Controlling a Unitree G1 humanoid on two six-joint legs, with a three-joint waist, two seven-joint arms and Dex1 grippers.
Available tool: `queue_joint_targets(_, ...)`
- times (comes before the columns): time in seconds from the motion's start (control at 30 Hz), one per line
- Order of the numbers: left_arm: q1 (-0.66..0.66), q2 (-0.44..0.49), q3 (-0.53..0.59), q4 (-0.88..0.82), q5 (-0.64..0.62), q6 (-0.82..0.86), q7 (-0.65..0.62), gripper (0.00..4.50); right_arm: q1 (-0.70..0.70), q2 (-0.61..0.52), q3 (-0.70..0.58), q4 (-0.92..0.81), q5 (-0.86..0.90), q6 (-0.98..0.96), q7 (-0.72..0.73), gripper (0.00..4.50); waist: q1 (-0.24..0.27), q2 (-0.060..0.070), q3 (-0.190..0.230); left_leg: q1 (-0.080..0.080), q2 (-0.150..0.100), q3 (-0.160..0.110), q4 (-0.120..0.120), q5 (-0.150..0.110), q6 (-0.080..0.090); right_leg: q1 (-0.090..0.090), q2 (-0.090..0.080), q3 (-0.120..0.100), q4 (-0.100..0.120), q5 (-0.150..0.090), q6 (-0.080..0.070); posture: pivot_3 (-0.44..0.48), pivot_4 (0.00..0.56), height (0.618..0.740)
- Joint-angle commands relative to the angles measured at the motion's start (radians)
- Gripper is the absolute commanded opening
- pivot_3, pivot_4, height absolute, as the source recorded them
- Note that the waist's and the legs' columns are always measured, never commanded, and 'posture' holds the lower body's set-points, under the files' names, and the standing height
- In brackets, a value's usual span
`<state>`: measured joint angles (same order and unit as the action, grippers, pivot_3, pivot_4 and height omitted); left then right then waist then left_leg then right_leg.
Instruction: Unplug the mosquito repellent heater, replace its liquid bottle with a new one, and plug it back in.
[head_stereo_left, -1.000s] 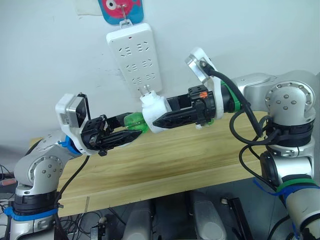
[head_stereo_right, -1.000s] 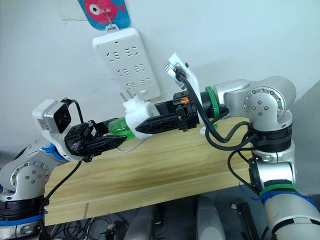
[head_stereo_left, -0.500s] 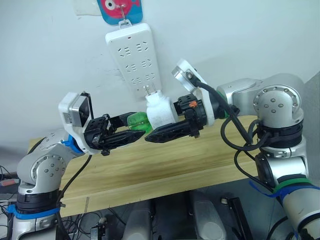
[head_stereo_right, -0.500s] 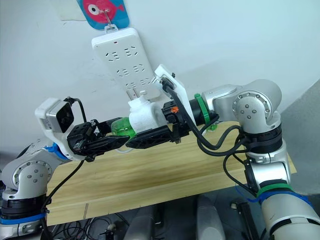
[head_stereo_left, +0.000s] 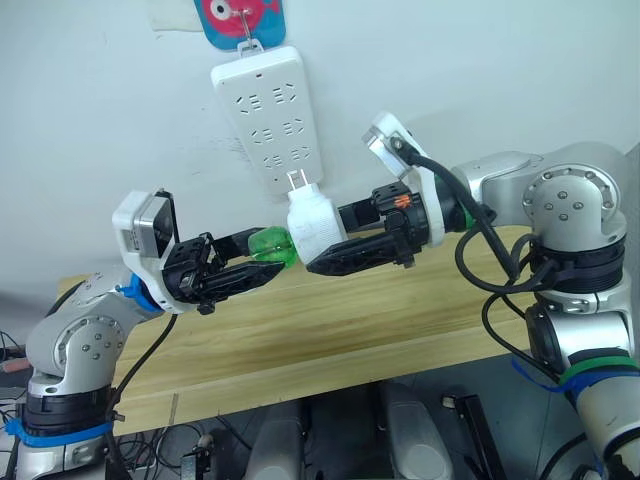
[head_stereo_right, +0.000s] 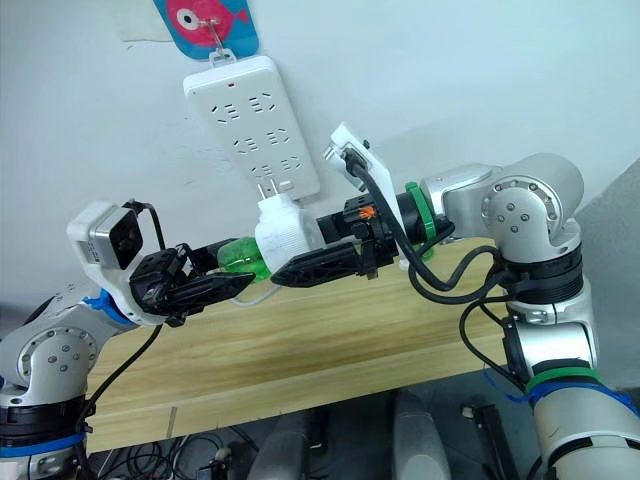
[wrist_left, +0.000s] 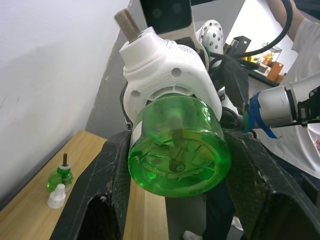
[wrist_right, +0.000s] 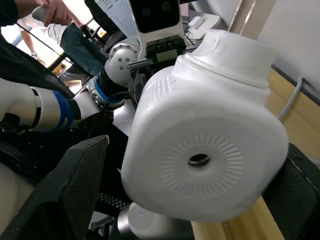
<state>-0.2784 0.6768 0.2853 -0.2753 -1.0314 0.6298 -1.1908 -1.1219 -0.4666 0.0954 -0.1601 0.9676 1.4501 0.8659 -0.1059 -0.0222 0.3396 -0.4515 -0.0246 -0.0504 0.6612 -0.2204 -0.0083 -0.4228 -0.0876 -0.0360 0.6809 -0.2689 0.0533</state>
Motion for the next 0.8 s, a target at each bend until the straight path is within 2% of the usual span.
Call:
queue_joint_targets(0.03,0.006,0.011,0.038,-0.045,-0.027,-0.013,-0.004,2.31,-0.013,-0.018,-0.038,-0.022,0.039,0.003,0.02,4.49,0.0,0.0,0.0,0.0,0.0,0.0,0.0,0.0,0.0,0.0,0.0,0.0,0.0,0.0,0.0,-0.198,0.326,0.734)
queue_joint_targets(0.57,0.006,0.01,0.046,-0.041,-0.028,-0.014,0.0,2.31,0.025,-0.109,-0.052,-0.018,0.045,0.03,0.027,4.49,0.001,0.0,0.0,0.0,0.0,0.0,0.0,0.0,0.0,0.0,0.0,0.0,0.0,0.0,0.0,-0.202,0.332,0.734)
queue_joint_targets(0.8,0.008,0.01,0.048,-0.041,-0.031,-0.013,0.001,2.31,0.05,-0.196,-0.063,-0.007,0.06,0.032,0.071,4.49,0.003,0.0,0.0,0.0,0.0,0.0,0.0,0.0,0.0,0.0,0.0,0.0,0.0,0.0,0.0,-0.202,0.332,0.734)
